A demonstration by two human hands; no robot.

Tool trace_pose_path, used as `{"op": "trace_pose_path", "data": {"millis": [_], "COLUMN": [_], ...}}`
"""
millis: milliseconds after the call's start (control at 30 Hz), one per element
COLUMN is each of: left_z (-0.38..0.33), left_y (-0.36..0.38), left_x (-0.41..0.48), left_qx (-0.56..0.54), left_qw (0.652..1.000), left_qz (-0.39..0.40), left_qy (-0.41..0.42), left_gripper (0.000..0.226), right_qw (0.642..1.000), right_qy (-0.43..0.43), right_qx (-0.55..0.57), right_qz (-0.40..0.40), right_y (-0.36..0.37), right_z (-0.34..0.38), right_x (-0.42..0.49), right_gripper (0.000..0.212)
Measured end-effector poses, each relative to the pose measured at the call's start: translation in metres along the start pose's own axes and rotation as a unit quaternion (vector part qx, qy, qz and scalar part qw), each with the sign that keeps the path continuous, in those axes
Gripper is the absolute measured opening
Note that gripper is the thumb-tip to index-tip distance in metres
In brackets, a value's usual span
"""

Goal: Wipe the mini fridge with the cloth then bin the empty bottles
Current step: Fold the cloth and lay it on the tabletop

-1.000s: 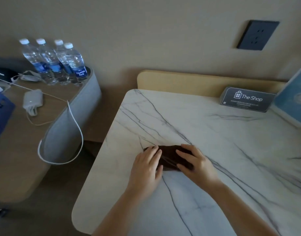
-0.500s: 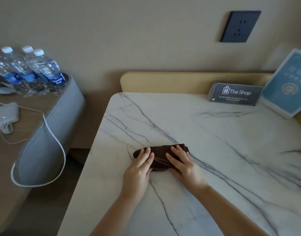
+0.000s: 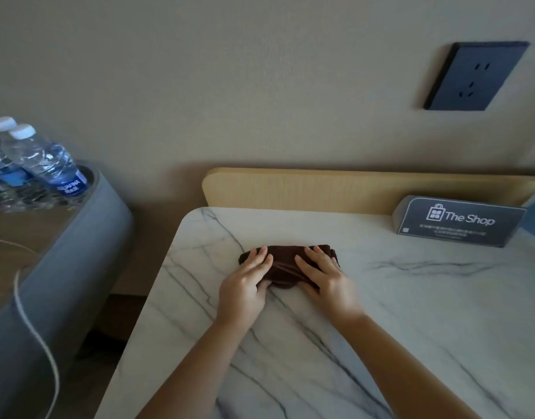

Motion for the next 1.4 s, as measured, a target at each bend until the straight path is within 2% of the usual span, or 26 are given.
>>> {"op": "trace_pose_path", "data": {"millis": [233,500,600,700,767,900,1033,1167,1400], "left_z": [0.030,0.045,0.046,0.039,0.029,-0.005,-0.038,-0.064,-0.098], "left_y": [0.031,0.047,0.050,0.055,0.047,0.007,-0.028,-0.060,-0.127], "left_x": [0.062,0.094,0.099,0.096,0.089,0.063,0.015,-0.045,-0.158], "left_qx": [-0.003,-0.005,0.002,0.050,0.080,0.070,0.056,0.041,0.030], "left_qw": [1.000,1.000,0.999,0.994,0.991,0.997,0.998,0.998,0.999], "left_qz": [-0.005,0.000,0.031,0.102,0.106,0.018,-0.032,-0.049,-0.035], "left_qy": [-0.003,-0.008,-0.019,-0.005,-0.003,0.008,0.020,0.011,0.005], "left_gripper": [0.050,0.050,0.051,0.053,0.054,0.041,0.030,0.028,0.029], "right_qw": [1.000,0.999,0.997,0.992,0.990,0.990,0.989,0.988,0.987], "right_qy": [0.015,0.037,0.063,0.075,0.075,0.082,0.086,0.101,0.113], "right_qx": [-0.012,-0.014,-0.015,-0.032,-0.039,-0.070,-0.103,-0.112,-0.111], "right_qz": [-0.017,0.001,0.040,0.101,0.110,0.085,0.062,0.041,0.006], "right_y": [0.025,0.041,0.046,0.046,0.036,0.003,-0.032,-0.064,-0.112], "right_z": [-0.034,-0.054,-0.060,-0.059,-0.050,-0.024,0.009,0.045,0.121], "right_x": [0.054,0.082,0.081,0.073,0.067,0.044,-0.001,-0.056,-0.153], "right_gripper": [0.045,0.045,0.048,0.055,0.054,0.047,0.040,0.036,0.037]}}
Point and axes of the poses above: each hand's wrist, its own x-axis towards the middle knuckle, its own y-axis out of the palm, z = x × y, the point moved 10 cm from there along x, towards the middle knuckle, and after that the axes turned 6 degrees about -z, right-handed, at the moved point
